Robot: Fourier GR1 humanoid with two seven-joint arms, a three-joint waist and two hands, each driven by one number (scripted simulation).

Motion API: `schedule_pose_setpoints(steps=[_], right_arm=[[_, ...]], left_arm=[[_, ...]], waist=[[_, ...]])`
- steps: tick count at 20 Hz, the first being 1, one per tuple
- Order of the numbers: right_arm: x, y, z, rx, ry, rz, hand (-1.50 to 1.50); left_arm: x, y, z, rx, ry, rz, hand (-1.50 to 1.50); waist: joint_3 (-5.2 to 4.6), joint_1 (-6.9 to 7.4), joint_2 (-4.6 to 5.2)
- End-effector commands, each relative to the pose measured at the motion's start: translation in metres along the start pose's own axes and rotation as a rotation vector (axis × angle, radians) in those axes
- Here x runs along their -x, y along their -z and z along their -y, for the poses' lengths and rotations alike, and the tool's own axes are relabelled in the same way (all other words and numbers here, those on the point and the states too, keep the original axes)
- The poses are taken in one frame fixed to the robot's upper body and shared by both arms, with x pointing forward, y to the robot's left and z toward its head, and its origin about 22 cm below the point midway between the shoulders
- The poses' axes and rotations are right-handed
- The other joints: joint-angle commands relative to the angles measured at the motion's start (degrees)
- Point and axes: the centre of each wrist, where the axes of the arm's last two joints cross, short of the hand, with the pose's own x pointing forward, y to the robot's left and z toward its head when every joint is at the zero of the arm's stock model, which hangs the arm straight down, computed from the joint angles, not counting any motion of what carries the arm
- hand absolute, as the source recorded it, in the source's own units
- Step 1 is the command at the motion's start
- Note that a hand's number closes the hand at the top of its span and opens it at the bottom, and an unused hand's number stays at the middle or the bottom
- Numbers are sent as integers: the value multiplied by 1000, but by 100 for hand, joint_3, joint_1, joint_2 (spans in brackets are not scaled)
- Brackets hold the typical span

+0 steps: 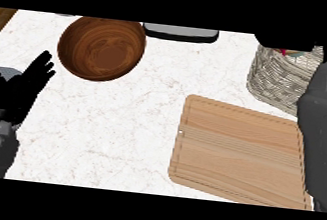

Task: Pick the cupcake from the cutting board and place it in the basket

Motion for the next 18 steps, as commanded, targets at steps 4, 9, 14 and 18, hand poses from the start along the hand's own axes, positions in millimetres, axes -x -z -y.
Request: schedule_pose_setpoints(steps=[4,9,14,18], right_arm=[[54,33,0,-1,-77,-24,150],[71,41,-3,-8,30,-26,150],[145,74,-4,34,36,-24,150],[136,68,-21,160,68,-195,-150]], left_arm=[[7,-17,-3,6,-2,2,0],[16,3,-1,12,1,-4,0],[-7,-1,-7,20,9,2,0],[1,7,3,-6,-12,-2,0]], waist=[[1,39,-7],[-1,-5,-1],[5,51,21],[1,18,16]])
